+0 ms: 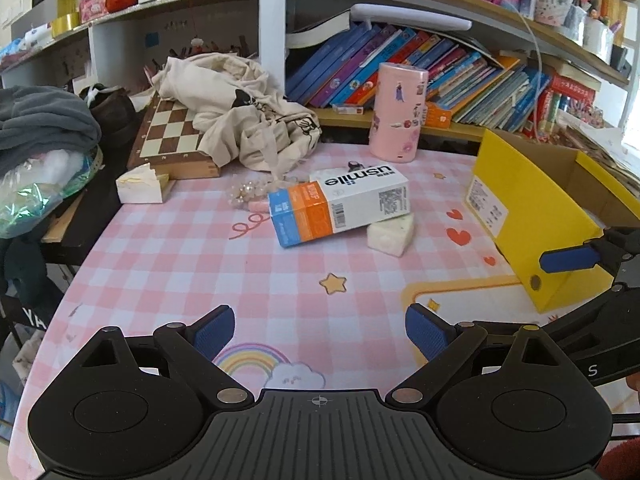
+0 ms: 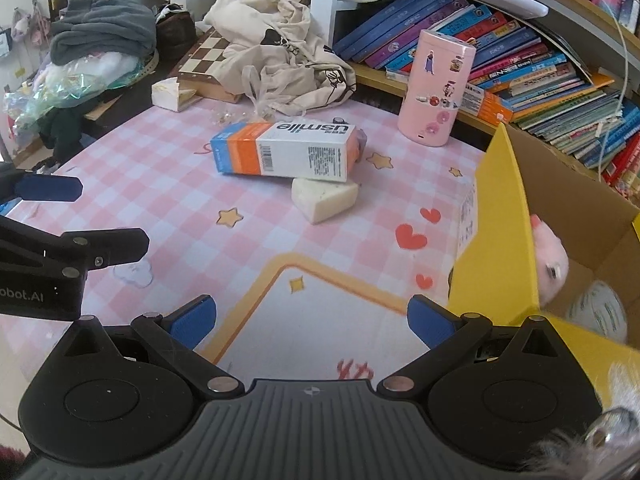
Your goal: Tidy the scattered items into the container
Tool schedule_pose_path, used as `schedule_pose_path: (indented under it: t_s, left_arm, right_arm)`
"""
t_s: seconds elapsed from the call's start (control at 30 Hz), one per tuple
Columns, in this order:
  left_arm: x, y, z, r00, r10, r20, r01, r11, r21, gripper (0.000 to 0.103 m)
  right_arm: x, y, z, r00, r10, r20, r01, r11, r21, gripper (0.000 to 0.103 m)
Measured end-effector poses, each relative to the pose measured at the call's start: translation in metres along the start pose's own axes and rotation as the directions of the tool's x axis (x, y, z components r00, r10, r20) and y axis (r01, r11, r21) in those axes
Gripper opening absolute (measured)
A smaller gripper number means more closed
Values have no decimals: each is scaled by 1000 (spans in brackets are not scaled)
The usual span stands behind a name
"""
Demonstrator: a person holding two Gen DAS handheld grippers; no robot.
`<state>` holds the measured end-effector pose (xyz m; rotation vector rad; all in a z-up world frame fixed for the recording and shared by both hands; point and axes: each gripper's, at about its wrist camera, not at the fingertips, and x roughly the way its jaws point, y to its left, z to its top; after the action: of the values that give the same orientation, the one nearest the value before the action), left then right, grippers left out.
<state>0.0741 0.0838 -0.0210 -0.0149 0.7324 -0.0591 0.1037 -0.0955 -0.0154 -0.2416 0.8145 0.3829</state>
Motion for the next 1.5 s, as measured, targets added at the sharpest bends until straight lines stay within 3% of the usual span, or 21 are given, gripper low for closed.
schedule_pose_path:
  t_s: [0.87, 1.17, 1.5]
  left_arm:
    - [85, 9, 56, 1000, 21, -8, -21, 1000, 23, 94]
    - [123, 13, 82, 997, -64, -46, 69, 988, 136, 95]
    - [157, 10, 95, 982, -167, -84, 185, 942, 279, 96]
  right_arm:
    - [91, -15, 47, 1000, -2, -17, 3, 998, 60, 102]
    - [118, -16, 58, 1000, -7, -4, 7, 998, 56, 102]
    - [138, -21, 68, 1000, 1, 1, -1, 998, 60, 101]
